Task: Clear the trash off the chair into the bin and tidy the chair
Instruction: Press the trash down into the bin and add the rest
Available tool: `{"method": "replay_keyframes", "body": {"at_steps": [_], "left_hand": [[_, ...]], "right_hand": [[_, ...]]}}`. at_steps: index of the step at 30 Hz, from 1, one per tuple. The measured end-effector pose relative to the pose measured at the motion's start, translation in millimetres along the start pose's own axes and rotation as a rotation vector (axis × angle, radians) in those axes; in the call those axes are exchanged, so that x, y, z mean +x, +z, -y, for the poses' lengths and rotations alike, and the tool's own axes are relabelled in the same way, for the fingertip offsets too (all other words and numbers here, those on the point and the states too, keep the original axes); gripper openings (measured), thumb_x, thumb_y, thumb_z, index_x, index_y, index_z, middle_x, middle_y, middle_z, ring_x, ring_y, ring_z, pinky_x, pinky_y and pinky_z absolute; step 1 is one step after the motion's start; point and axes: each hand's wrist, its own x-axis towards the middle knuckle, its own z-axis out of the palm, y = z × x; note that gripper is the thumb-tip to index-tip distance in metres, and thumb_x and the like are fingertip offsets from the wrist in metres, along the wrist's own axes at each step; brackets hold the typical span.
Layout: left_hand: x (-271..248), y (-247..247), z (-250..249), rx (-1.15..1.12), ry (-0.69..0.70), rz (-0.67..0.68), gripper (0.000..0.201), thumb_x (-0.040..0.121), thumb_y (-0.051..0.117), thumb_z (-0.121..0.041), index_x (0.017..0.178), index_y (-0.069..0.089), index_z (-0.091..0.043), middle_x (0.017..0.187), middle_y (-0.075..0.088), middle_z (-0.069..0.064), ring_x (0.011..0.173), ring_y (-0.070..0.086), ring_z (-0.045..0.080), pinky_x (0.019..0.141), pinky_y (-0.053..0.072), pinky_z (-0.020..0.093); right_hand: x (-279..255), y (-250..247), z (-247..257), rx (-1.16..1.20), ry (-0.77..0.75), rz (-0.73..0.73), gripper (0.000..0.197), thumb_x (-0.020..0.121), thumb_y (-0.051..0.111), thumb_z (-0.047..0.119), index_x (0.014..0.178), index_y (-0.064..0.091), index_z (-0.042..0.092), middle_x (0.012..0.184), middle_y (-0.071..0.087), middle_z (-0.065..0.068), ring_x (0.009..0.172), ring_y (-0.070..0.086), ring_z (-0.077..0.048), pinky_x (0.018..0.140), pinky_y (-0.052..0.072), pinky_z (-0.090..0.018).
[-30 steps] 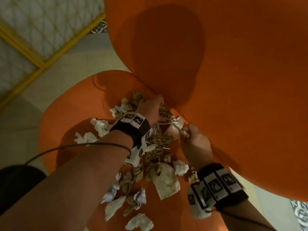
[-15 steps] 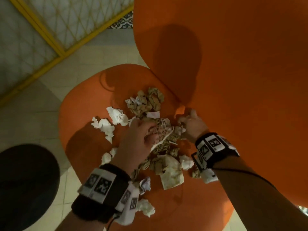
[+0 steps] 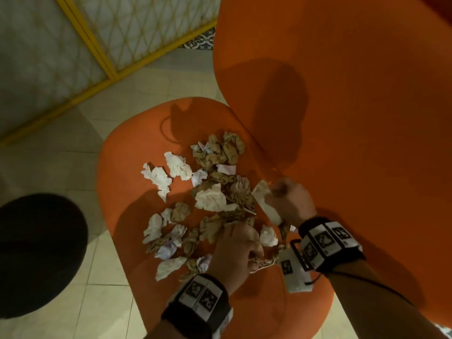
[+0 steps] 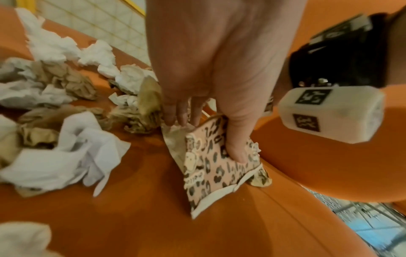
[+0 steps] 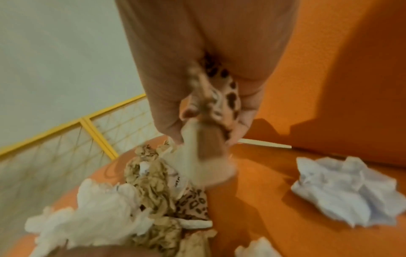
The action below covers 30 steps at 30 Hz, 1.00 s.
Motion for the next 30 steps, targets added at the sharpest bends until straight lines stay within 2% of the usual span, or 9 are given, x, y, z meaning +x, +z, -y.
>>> {"method": "replay_keyframes", "body": {"at_steps": [3,6,10,13,15,19,23,28,30], "left_hand": [[4.7,-2.1,4.3,0.127,-0.047,0.129,0.029,0.081,0.065,-0.036,0.110,0.064,-0.030,0.148,0.023,-0.003,0.138,0.014,0.022,0.111,0.023,0.041],[6.0,-2.7,7.6,0.157,-0.083,0.188,0.027,0.083,0.062,-0.036,0.108,0.066,-0.029,0.150,0.017,0.000,0.139,0.011,0.027,0.109,0.026,0.042],[5.6,-6.4,6.5,0.267,-0.041,0.148,0.026,0.081,0.063,-0.040,0.103,0.068,-0.028,0.136,0.031,0.002,0.130,0.020,0.030,0.109,0.024,0.045],[7.1,-8.1,11.8,0.288,-0.036,0.157,0.031,0.083,0.062,-0.041,0.111,0.065,-0.027,0.135,0.032,0.006,0.128,0.024,0.030,0.109,0.025,0.043],[6.3,-7.9,12.7,0.241,-0.014,0.126,0.040,0.086,0.061,-0.038,0.124,0.057,-0.024,0.135,0.032,0.007,0.126,0.030,0.028,0.107,0.031,0.037],[-2.3,-6.0,18.8,-0.060,0.004,0.039,0.053,0.086,0.063,-0.029,0.134,0.046,-0.015,0.120,0.040,-0.010,0.110,0.041,0.002,0.101,0.037,0.026],[-12.2,-4.0,23.7,-0.017,-0.023,0.092,0.046,0.083,0.066,-0.039,0.125,0.053,-0.023,0.118,0.044,0.003,0.105,0.047,0.020,0.092,0.043,0.027],[-28.7,-9.7,27.1,-0.119,-0.120,0.090,0.033,0.081,0.068,-0.036,0.110,0.063,-0.020,0.109,0.038,-0.004,0.093,0.051,0.014,0.089,0.044,0.022],[-33.4,-9.7,25.9,-0.159,-0.159,0.057,0.031,0.083,0.066,-0.036,0.108,0.062,-0.018,0.106,0.035,-0.006,0.089,0.053,0.014,0.083,0.041,0.017]], "right_hand": [[0.5,5.7,-0.6,0.211,0.127,0.171,0.059,0.079,0.070,0.019,0.131,0.044,0.016,0.102,0.064,-0.014,0.082,0.060,-0.024,0.069,0.051,-0.041],[4.5,11.2,6.1,0.104,0.167,0.300,0.071,0.079,0.069,0.032,0.141,0.036,0.018,0.127,0.057,-0.013,0.107,0.058,-0.027,0.082,0.051,-0.037],[12.6,16.9,16.6,-0.129,0.175,0.338,0.070,0.074,0.067,0.054,0.133,0.046,0.024,0.129,0.054,-0.005,0.105,0.055,-0.026,0.088,0.051,-0.035],[17.6,25.8,20.0,0.004,0.166,0.329,0.067,0.074,0.074,0.041,0.131,0.048,0.019,0.116,0.058,-0.004,0.083,0.055,-0.016,0.064,0.049,-0.026],[18.1,32.4,24.3,0.047,0.178,0.324,0.058,0.077,0.073,0.034,0.127,0.052,0.013,0.106,0.060,-0.003,0.077,0.056,-0.013,0.058,0.045,-0.023],[19.9,46.4,33.6,0.033,0.180,0.278,0.054,0.071,0.077,0.035,0.116,0.060,0.010,0.111,0.066,-0.011,0.097,0.063,-0.027,0.084,0.054,-0.040],[20.5,54.6,46.1,-0.066,0.159,0.259,0.056,0.074,0.076,0.040,0.113,0.059,0.005,0.116,0.062,-0.016,0.105,0.059,-0.033,0.090,0.050,-0.042],[24.4,66.0,48.5,-0.123,0.183,0.208,0.053,0.076,0.074,0.041,0.114,0.059,0.008,0.120,0.060,-0.011,0.110,0.057,-0.034,0.088,0.047,-0.033],[27.9,74.1,44.8,-0.162,0.170,0.188,0.051,0.072,0.074,0.045,0.107,0.062,0.010,0.114,0.063,-0.009,0.104,0.060,-0.034,0.089,0.050,-0.039]]}}
